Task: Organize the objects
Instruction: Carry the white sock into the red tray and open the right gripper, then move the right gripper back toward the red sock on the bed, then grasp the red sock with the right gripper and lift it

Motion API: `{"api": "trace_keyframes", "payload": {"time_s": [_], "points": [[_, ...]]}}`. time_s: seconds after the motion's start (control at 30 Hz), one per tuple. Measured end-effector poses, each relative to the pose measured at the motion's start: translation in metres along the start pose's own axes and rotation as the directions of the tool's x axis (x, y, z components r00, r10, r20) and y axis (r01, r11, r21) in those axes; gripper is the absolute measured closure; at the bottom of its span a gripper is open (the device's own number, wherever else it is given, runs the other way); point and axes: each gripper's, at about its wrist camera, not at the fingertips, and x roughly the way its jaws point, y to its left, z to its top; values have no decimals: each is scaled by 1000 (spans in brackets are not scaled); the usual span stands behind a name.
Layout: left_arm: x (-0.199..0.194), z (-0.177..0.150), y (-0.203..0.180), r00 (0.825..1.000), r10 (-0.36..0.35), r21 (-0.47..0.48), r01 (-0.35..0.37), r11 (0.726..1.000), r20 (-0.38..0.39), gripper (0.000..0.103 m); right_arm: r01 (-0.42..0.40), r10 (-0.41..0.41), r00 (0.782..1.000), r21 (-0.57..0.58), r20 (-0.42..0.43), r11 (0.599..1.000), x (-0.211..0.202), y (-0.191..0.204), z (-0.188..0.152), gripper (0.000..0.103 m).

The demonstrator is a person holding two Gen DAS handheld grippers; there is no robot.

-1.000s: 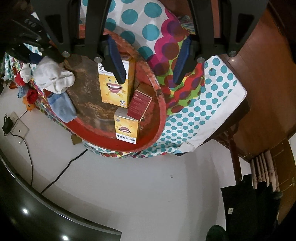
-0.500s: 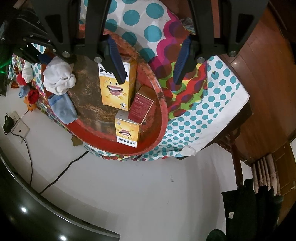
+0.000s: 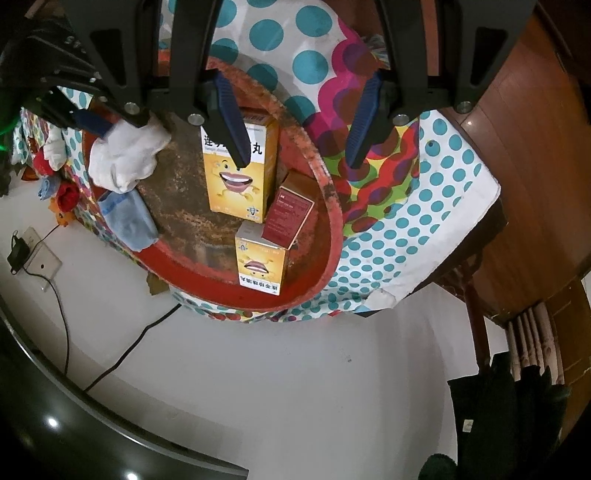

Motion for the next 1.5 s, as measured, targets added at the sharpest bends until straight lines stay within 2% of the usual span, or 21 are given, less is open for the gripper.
{"api": "trace_keyframes", "payload": {"time_s": [0.07, 0.33, 0.47, 0.63, 0.73, 0.83, 1.0, 1.07, 1.17, 1.3, 1.37, 1.5], "points": [[2, -1, 0, 1000, -3, 0, 3, 1000, -7, 48, -3, 3, 1000, 3, 13, 1000, -5, -3, 0, 38], [0, -2, -6, 1000, 3, 31, -3, 1000, 6, 48, -11, 9, 998, 40, 65, 999, -32, -25, -5, 37], [0, -4, -10, 1000, 1, 44, -1, 999, 2, 48, 38, -44, 995, 71, 85, 997, -45, -52, -11, 35], [-1, -7, -18, 1000, 7, 84, -7, 996, 7, 48, 121, -139, 984, 162, 108, 979, -60, -106, -20, 35], [-1, -8, -22, 1000, 7, 104, -9, 995, 11, 48, 196, -224, 968, 219, 113, 956, -70, -144, -25, 35], [-1, -9, -25, 1000, 14, 117, -16, 993, 11, 48, 292, -331, 937, 272, 112, 917, -80, -182, -28, 34], [-2, -10, -26, 1000, 8, 123, -10, 992, 20, 48, 320, -387, 917, 407, 92, 855, -92, -247, -30, 34], [-2, -10, -27, 1000, 14, 128, -17, 992, 23, 48, 335, -408, 909, 435, 86, 836, -92, -261, -31, 33], [-1, -11, -30, 1000, 16, 141, -19, 990, 23, 48, 338, -413, 909, 467, 64, 817, -85, -283, -29, 32], [-3, -12, -33, 999, 20, 158, -26, 987, 38, 48, 339, -411, 910, 478, 50, 810, -75, -296, -28, 29], [-3, -13, -34, 999, 20, 167, -28, 986, 46, 48, 315, -388, 920, 490, 51, 813, -66, -300, -27, 25], [-1, -15, -36, 998, 32, 182, -39, 982, 45, 48, 278, -345, 938, 508, 42, 815, -50, -307, -25, 25]]}}
